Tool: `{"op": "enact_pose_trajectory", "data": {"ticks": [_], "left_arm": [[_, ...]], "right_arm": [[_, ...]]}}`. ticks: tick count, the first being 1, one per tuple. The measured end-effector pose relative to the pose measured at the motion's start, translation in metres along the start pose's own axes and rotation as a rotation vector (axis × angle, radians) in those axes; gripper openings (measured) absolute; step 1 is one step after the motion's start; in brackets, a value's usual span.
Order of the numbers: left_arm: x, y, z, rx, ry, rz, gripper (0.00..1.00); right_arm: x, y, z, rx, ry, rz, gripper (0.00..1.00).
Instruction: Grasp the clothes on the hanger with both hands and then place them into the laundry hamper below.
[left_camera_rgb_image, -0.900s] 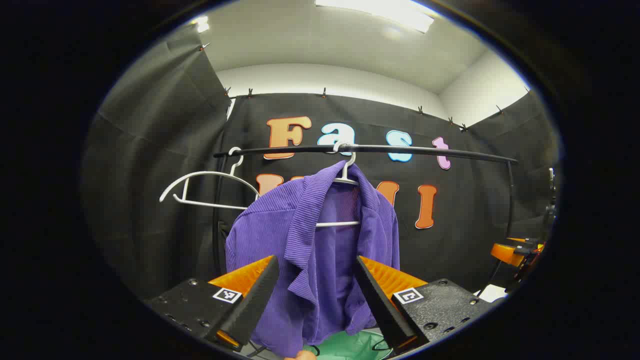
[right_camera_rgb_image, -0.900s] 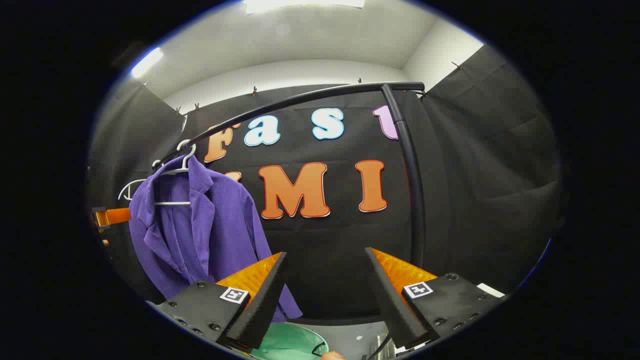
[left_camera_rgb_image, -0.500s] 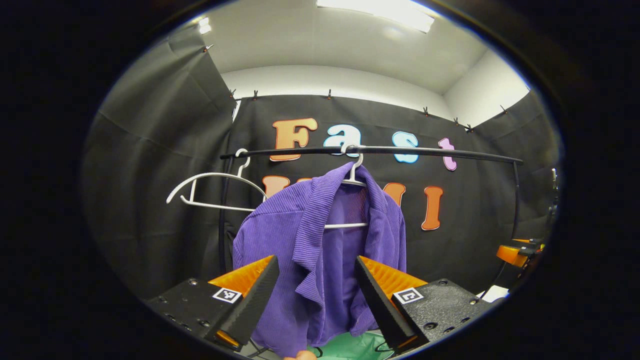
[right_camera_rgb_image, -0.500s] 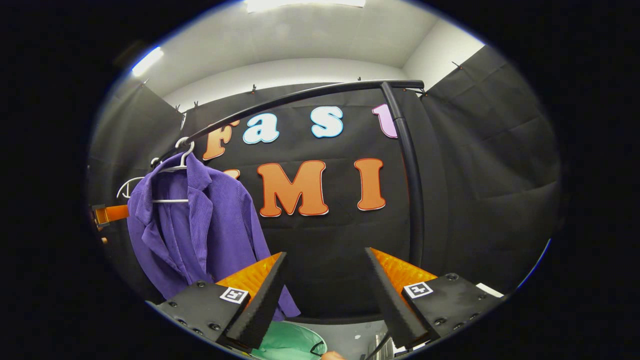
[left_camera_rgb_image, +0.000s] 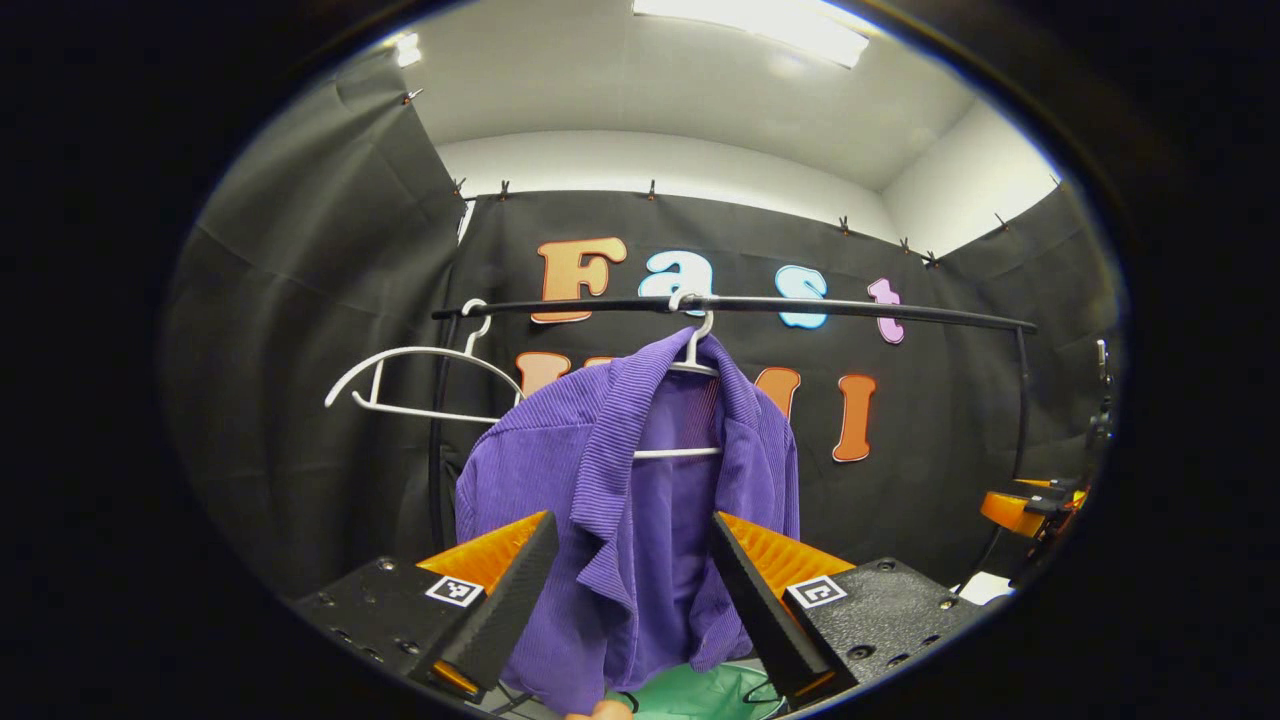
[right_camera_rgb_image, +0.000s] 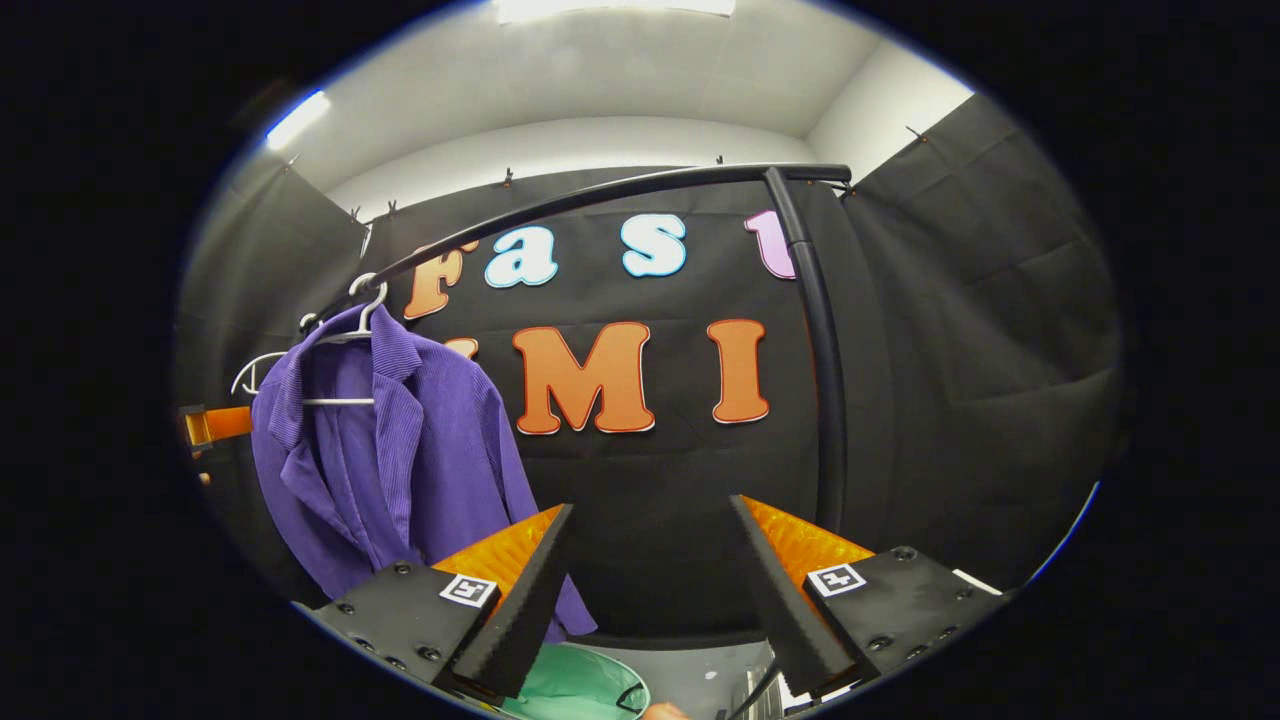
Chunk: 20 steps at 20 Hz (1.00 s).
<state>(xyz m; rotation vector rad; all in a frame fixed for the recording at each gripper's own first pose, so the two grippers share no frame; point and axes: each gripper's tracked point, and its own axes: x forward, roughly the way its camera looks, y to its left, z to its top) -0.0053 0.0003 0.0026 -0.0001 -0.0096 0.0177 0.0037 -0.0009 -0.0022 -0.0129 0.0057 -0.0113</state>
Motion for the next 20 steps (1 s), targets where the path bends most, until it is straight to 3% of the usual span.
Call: {"op": "enact_pose_trajectory", "data": {"ticks": [4, 6, 7, 9, 10, 14, 18, 19, 20], "left_arm": [[0.000, 0.007, -0.007, -0.017, 0.018, 0.020, 0.95], [0.001, 0.011, -0.013, -0.017, 0.032, 0.031, 0.92], [0.003, 0.013, -0.014, -0.015, 0.035, 0.035, 0.95], [0.007, 0.014, -0.020, -0.016, 0.044, 0.037, 0.92], [0.010, 0.014, -0.024, -0.018, 0.052, 0.035, 0.95], [0.022, 0.018, -0.046, -0.007, 0.101, 0.040, 0.92], [0.037, 0.024, -0.074, 0.006, 0.159, 0.057, 0.99], [0.041, 0.026, -0.079, 0.005, 0.171, 0.060, 0.92], [0.044, 0.025, -0.085, 0.003, 0.184, 0.061, 0.92]], "right_arm": [[0.007, 0.013, -0.009, 0.004, 0.017, 0.027, 0.98], [0.012, 0.024, -0.012, 0.003, 0.020, 0.048, 0.93], [0.015, 0.031, -0.014, 0.001, 0.022, 0.060, 0.91], [0.023, 0.047, -0.017, 0.000, 0.027, 0.086, 1.00], [0.027, 0.055, -0.019, 0.000, 0.032, 0.100, 1.00], [0.044, 0.093, -0.030, -0.003, 0.055, 0.165, 0.98], [0.062, 0.133, -0.041, 0.005, 0.074, 0.237, 1.00], [0.067, 0.143, -0.044, 0.008, 0.078, 0.255, 1.00], [0.072, 0.152, -0.047, 0.010, 0.084, 0.271, 1.00]]}}
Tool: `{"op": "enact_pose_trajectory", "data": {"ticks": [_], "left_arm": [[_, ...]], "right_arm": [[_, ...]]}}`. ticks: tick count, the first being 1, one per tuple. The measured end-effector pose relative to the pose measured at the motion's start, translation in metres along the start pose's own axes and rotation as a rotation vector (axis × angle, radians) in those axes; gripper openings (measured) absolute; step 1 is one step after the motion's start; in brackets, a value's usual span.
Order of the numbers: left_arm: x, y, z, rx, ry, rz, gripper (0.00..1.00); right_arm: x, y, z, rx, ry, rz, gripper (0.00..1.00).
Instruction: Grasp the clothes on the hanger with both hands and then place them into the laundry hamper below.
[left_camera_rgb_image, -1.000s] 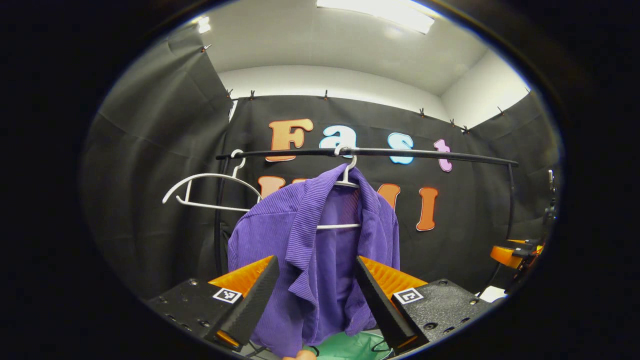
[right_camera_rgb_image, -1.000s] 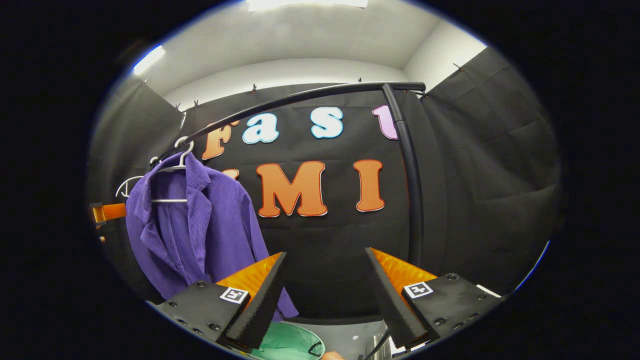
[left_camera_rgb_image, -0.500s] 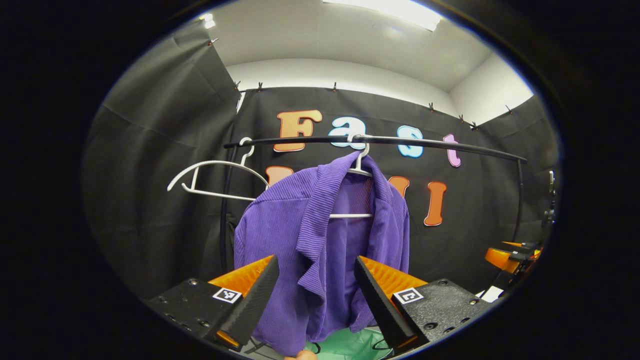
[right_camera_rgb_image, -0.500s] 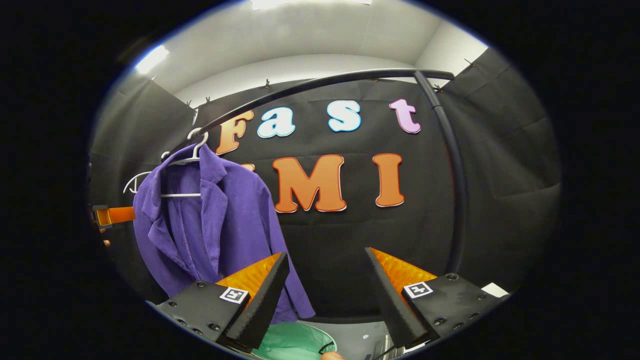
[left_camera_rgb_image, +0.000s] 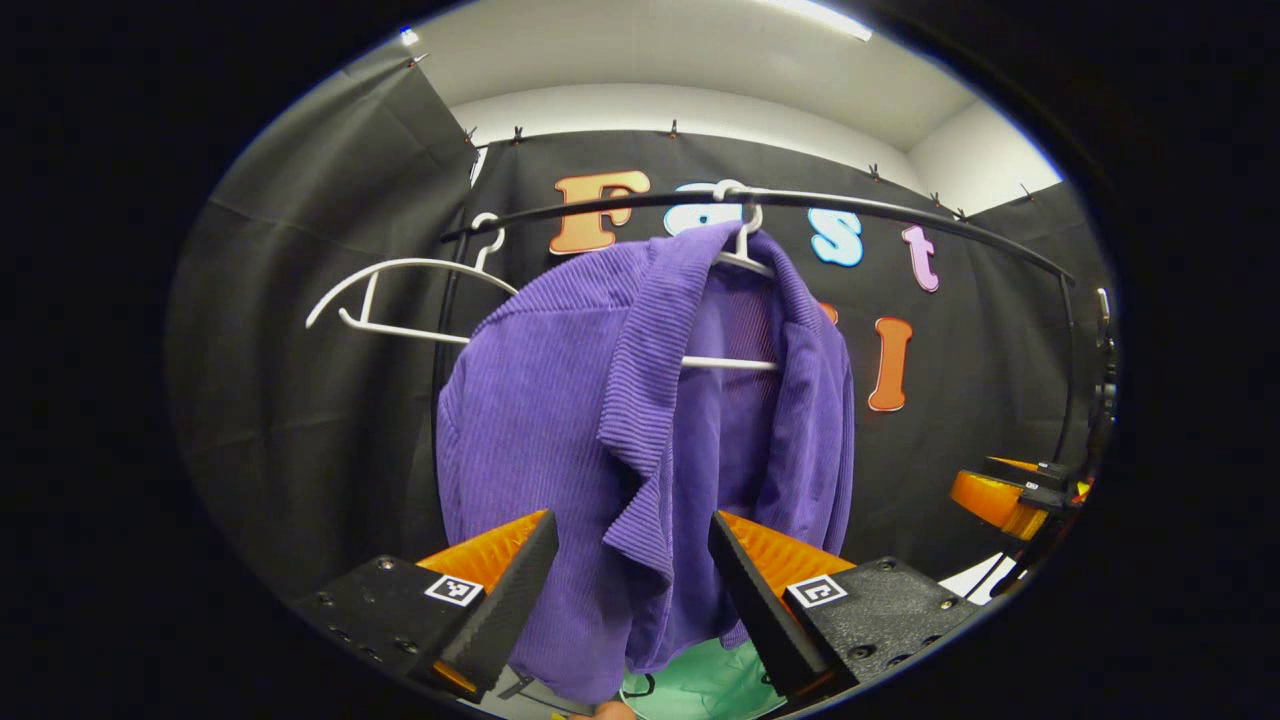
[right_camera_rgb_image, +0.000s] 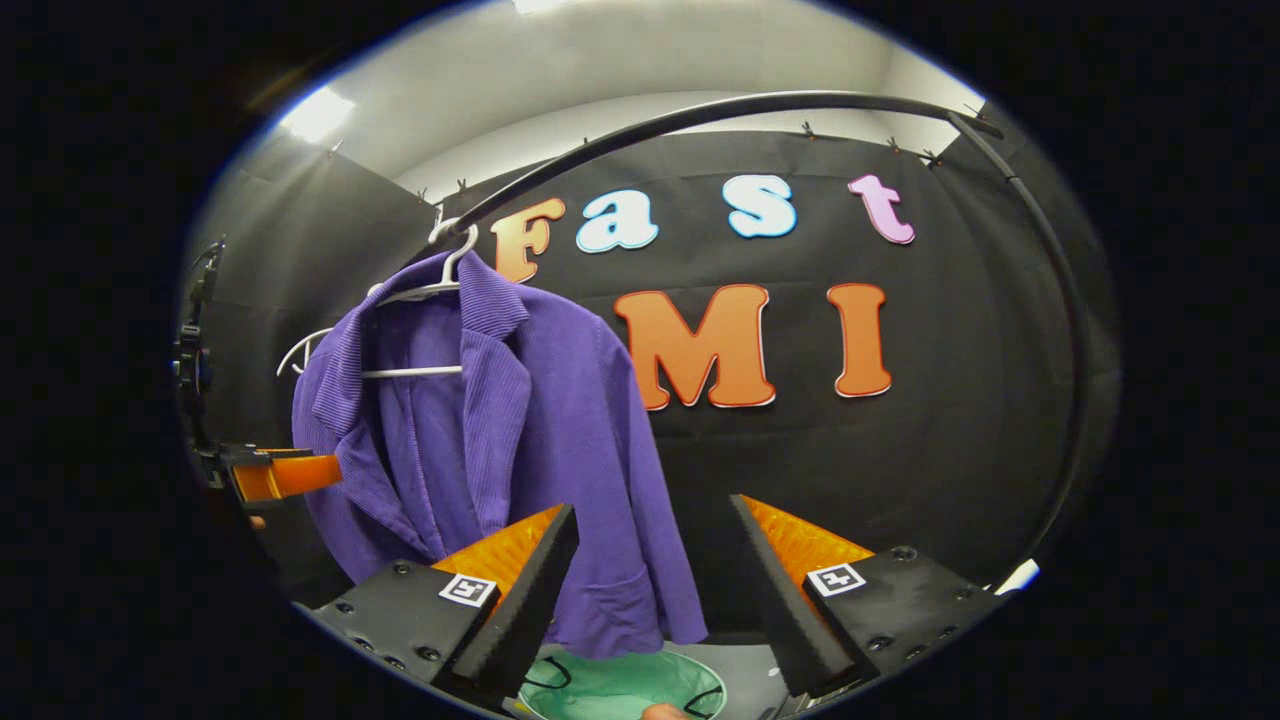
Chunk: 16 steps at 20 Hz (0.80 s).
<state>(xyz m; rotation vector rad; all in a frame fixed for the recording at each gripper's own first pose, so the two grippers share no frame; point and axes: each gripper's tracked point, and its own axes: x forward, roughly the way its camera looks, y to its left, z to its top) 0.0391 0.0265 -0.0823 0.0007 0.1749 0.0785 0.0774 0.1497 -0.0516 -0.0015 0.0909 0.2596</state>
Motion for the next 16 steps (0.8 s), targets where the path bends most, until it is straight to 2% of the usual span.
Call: {"op": "enact_pose_trajectory", "data": {"ticks": [1, 2, 4, 5, 6, 8, 11, 12, 13, 14, 15, 16], "left_arm": [[0.005, -0.002, -0.004, -0.004, 0.010, -0.004, 0.92], [0.009, -0.002, -0.007, -0.006, 0.017, -0.007, 0.99], [0.017, -0.003, -0.013, -0.007, 0.028, -0.004, 0.99], [0.021, -0.003, -0.015, -0.009, 0.032, -0.002, 0.92], [0.024, -0.001, -0.016, -0.011, 0.036, 0.002, 0.96], [0.030, -0.001, -0.018, -0.020, 0.040, 0.004, 0.92], [0.035, -0.002, -0.017, -0.026, 0.036, -0.004, 0.99], [0.036, -0.001, -0.017, -0.025, 0.036, 0.001, 0.94], [0.038, 0.001, -0.018, -0.030, 0.036, 0.012, 0.93], [0.040, 0.002, -0.018, -0.042, 0.035, 0.014, 0.87], [0.043, 0.002, -0.018, -0.053, 0.033, 0.015, 0.91], [0.045, 0.002, -0.017, -0.062, 0.031, 0.016, 0.88]], "right_arm": [[0.007, 0.007, -0.003, 0.002, 0.005, 0.016, 1.00], [0.013, 0.015, -0.005, 0.003, 0.010, 0.033, 1.00], [0.024, 0.029, -0.009, 0.010, 0.017, 0.064, 1.00], [0.030, 0.037, -0.012, 0.013, 0.020, 0.082, 1.00], [0.035, 0.044, -0.013, 0.017, 0.025, 0.098, 1.00], [0.043, 0.058, -0.019, 0.021, 0.035, 0.130, 1.00], [0.054, 0.078, -0.025, 0.023, 0.048, 0.167, 1.00], [0.059, 0.083, -0.027, 0.025, 0.051, 0.176, 1.00], [0.063, 0.087, -0.028, 0.027, 0.054, 0.183, 1.00], [0.069, 0.092, -0.029, 0.032, 0.054, 0.192, 0.89], [0.074, 0.095, -0.030, 0.037, 0.054, 0.200, 0.89], [0.078, 0.098, -0.030, 0.044, 0.054, 0.203, 0.97]]}}
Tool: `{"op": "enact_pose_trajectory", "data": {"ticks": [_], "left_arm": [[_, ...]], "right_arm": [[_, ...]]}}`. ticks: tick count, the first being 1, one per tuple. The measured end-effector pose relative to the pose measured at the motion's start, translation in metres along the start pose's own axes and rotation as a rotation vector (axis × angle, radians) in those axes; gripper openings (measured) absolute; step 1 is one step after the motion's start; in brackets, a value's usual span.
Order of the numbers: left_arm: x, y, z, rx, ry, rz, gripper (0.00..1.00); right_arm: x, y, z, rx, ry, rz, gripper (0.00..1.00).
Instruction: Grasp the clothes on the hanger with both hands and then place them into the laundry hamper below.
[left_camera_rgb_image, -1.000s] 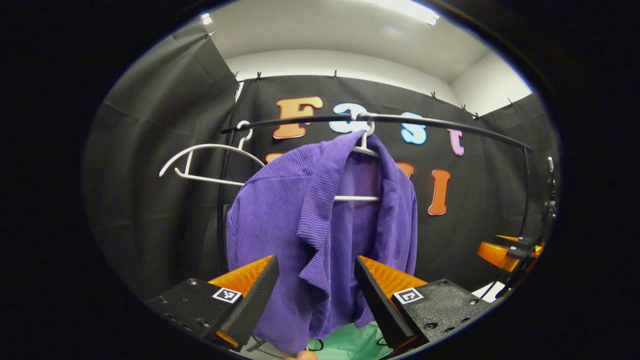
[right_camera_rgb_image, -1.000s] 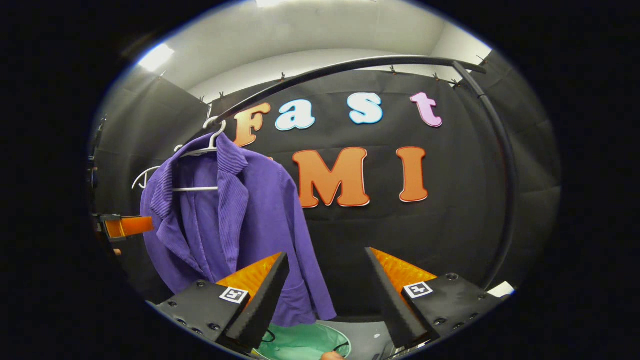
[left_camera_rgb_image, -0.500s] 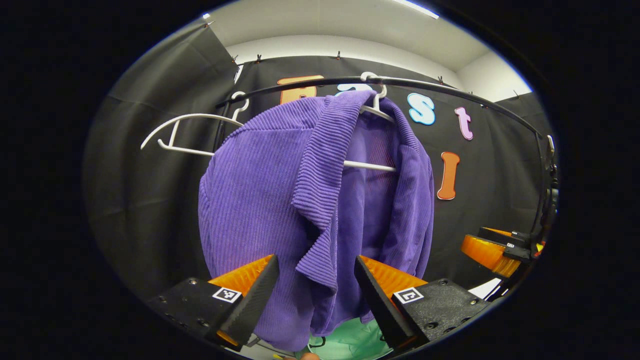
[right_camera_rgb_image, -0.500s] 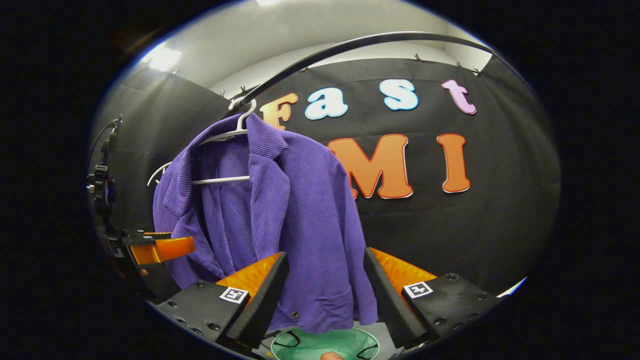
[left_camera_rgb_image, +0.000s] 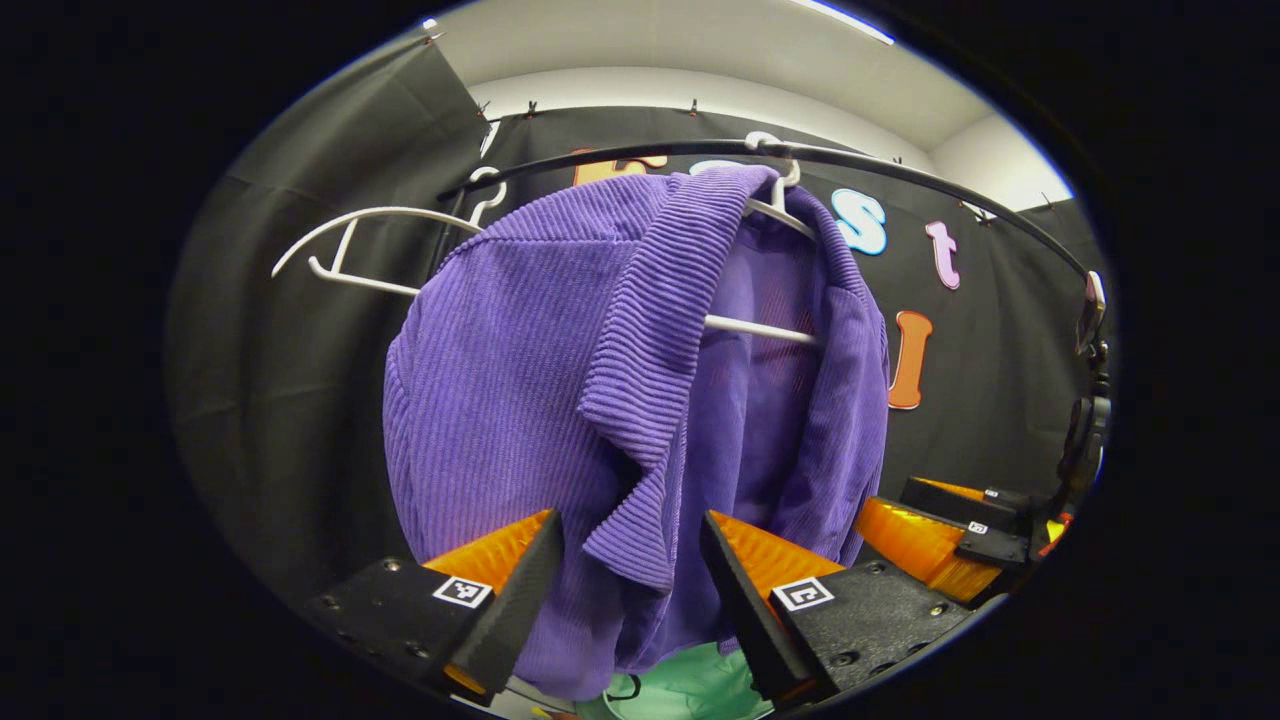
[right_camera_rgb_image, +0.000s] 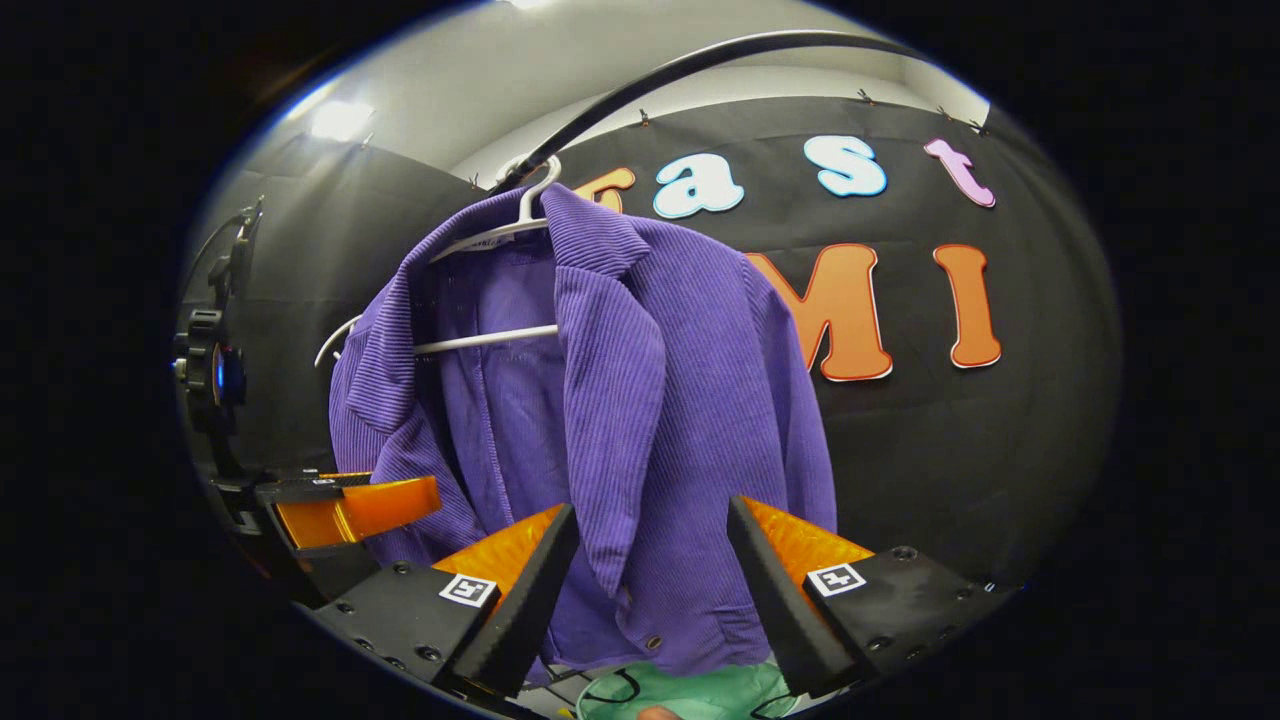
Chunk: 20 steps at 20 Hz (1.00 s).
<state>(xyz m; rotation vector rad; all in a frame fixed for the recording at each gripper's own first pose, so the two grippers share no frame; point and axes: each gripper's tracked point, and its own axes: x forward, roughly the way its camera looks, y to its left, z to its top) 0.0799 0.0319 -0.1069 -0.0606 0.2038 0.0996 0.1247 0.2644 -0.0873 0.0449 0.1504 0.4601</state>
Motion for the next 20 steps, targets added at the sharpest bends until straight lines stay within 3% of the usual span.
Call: {"op": "enact_pose_trajectory", "data": {"ticks": [4, 5, 6, 7, 8, 10, 11, 12, 13, 14, 15, 18, 19, 20], "left_arm": [[0.008, -0.001, 0.000, 0.008, -0.002, -0.006, 0.84], [0.010, -0.002, 0.000, 0.010, -0.001, -0.011, 0.84], [0.010, -0.003, 0.000, 0.012, 0.001, -0.016, 0.79], [0.011, -0.002, 0.001, 0.012, 0.001, -0.019, 0.83], [0.011, -0.002, 0.001, 0.011, -0.002, -0.018, 0.79], [0.011, -0.003, 0.002, 0.009, -0.006, -0.028, 0.64], [0.011, -0.004, 0.002, 0.011, -0.006, -0.034, 0.68], [0.010, -0.007, 0.003, 0.018, -0.008, -0.051, 0.58], [0.011, -0.012, 0.004, 0.026, -0.013, -0.076, 0.61], [0.010, -0.013, 0.007, 0.031, -0.021, -0.095, 0.51], [0.009, -0.016, 0.009, 0.035, -0.033, -0.108, 0.57], [0.006, -0.008, 0.013, 0.055, -0.047, -0.077, 0.43], [0.005, -0.006, 0.013, 0.052, -0.046, -0.073, 0.39], [0.004, -0.006, 0.012, 0.048, -0.047, -0.073, 0.23]], "right_arm": [[0.018, 0.007, 0.004, 0.026, -0.005, 0.022, 0.94], [0.023, 0.008, 0.005, 0.026, -0.003, 0.024, 1.00], [0.025, 0.010, 0.006, 0.022, -0.003, 0.026, 0.98], [0.028, 0.012, 0.007, 0.013, -0.003, 0.026, 1.00], [0.030, 0.013, 0.007, 0.004, -0.007, 0.025, 0.98], [0.035, 0.020, 0.007, -0.002, -0.011, 0.043, 0.85], [0.038, 0.022, 0.006, -0.003, -0.006, 0.047, 0.78], [0.040, 0.024, 0.007, 0.000, -0.005, 0.053, 0.75], [0.042, 0.025, 0.007, 0.003, -0.003, 0.057, 0.74], [0.044, 0.025, 0.008, 0.009, -0.008, 0.057, 0.74], [0.045, 0.023, 0.010, 0.017, -0.016, 0.050, 0.60], [0.043, 0.020, 0.015, 0.042, -0.024, 0.055, 0.19], [0.042, 0.018, 0.016, 0.040, -0.021, 0.053, 0.19], [0.040, 0.016, 0.018, 0.033, -0.023, 0.046, 0.19]]}}
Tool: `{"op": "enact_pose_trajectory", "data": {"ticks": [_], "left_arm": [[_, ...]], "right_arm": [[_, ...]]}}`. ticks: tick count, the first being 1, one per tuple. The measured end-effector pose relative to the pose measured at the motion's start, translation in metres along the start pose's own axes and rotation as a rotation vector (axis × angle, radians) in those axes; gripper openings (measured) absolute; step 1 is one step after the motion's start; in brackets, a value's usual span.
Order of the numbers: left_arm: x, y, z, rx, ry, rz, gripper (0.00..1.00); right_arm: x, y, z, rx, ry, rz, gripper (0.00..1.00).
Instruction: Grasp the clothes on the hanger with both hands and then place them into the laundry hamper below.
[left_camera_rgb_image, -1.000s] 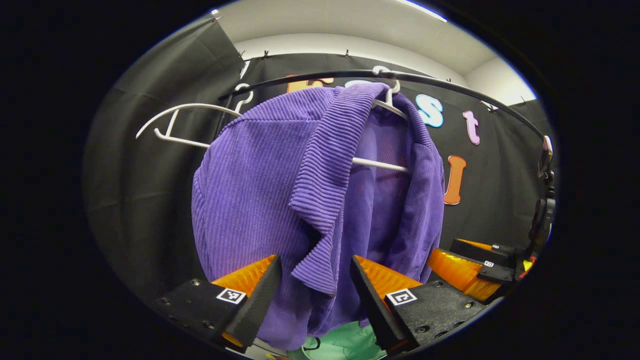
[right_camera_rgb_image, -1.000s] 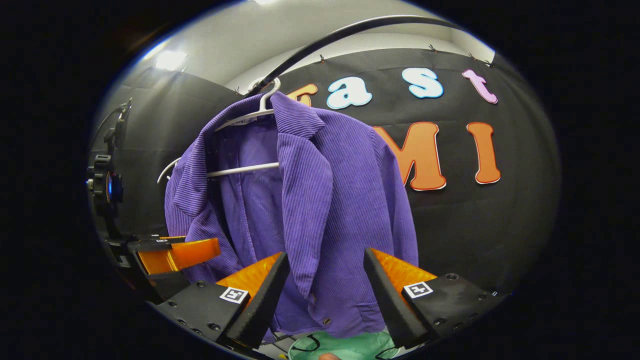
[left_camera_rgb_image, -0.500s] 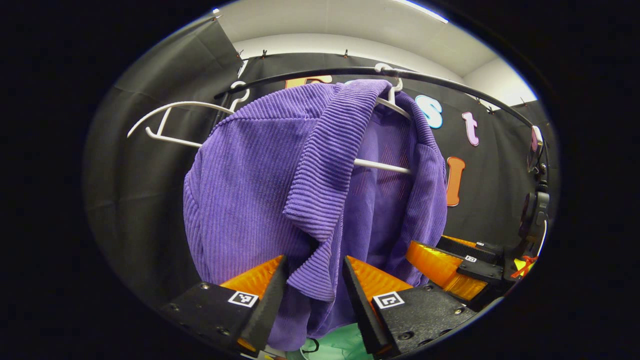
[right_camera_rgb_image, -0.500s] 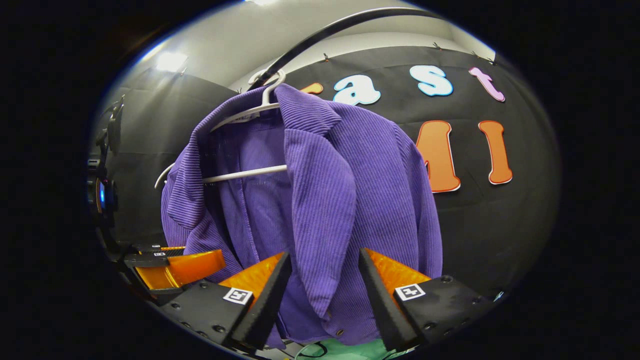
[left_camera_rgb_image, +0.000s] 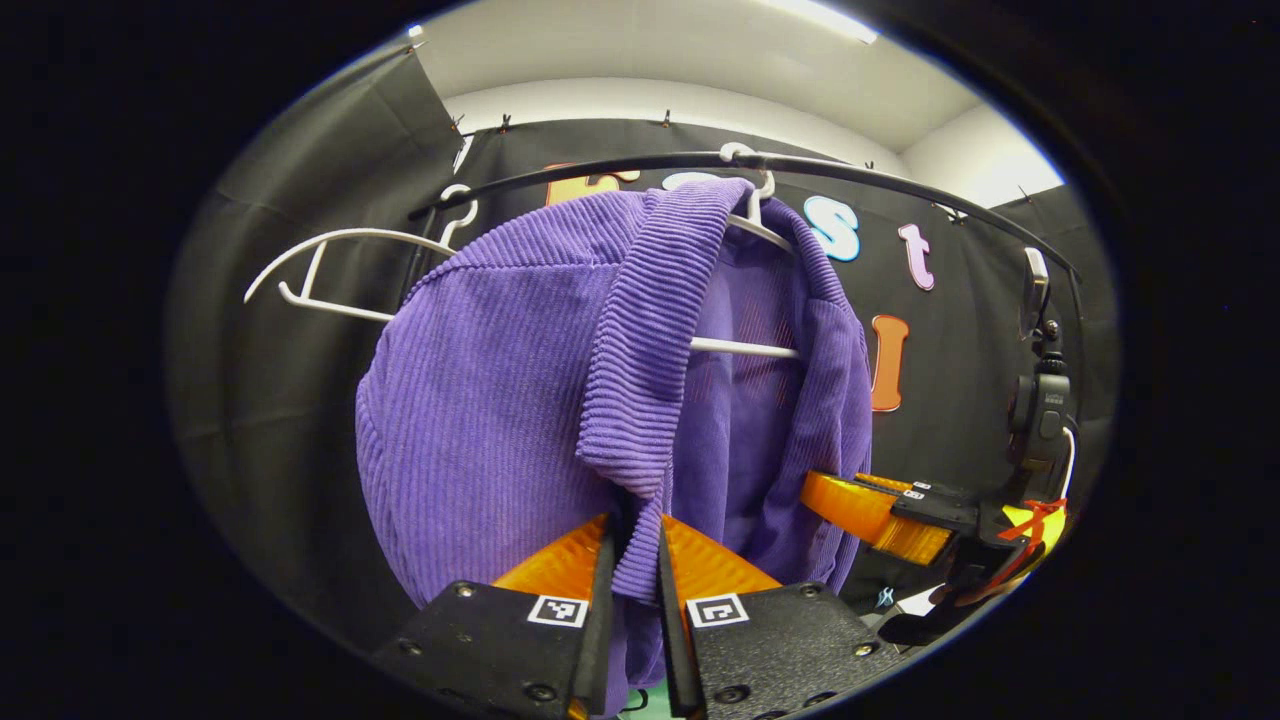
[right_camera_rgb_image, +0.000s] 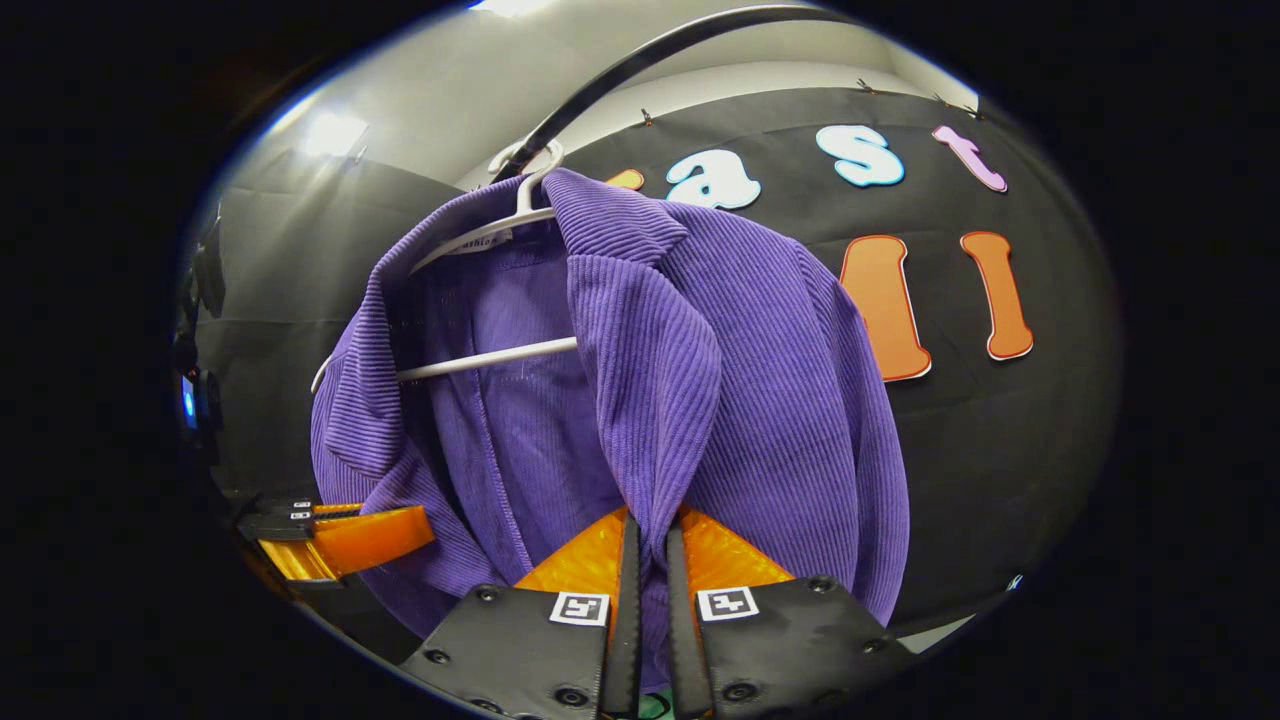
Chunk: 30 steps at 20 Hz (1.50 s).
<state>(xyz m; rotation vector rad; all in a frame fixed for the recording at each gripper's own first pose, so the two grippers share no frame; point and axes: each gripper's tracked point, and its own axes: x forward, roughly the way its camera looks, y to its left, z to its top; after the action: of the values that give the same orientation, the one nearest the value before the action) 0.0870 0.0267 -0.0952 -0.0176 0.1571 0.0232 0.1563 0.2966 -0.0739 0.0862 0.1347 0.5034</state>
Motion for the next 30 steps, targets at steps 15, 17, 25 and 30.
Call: {"op": "enact_pose_trajectory", "data": {"ticks": [15, 17, 25, 30], "left_arm": [[-0.039, 0.014, 0.023, 0.016, -0.009, -0.010, 0.00], [-0.049, 0.018, 0.035, 0.028, -0.026, -0.003, 0.00], [-0.077, 0.060, 0.079, 0.024, -0.098, 0.078, 0.00], [-0.085, 0.090, 0.109, 0.056, -0.139, 0.149, 0.00]], "right_arm": [[-0.037, -0.047, 0.056, 0.063, -0.031, -0.037, 0.08], [-0.037, -0.059, 0.061, 0.102, 0.004, -0.038, 0.08], [-0.038, -0.104, 0.066, 0.244, 0.143, -0.057, 0.08], [-0.030, -0.117, 0.080, 0.297, 0.200, -0.051, 0.08]]}}
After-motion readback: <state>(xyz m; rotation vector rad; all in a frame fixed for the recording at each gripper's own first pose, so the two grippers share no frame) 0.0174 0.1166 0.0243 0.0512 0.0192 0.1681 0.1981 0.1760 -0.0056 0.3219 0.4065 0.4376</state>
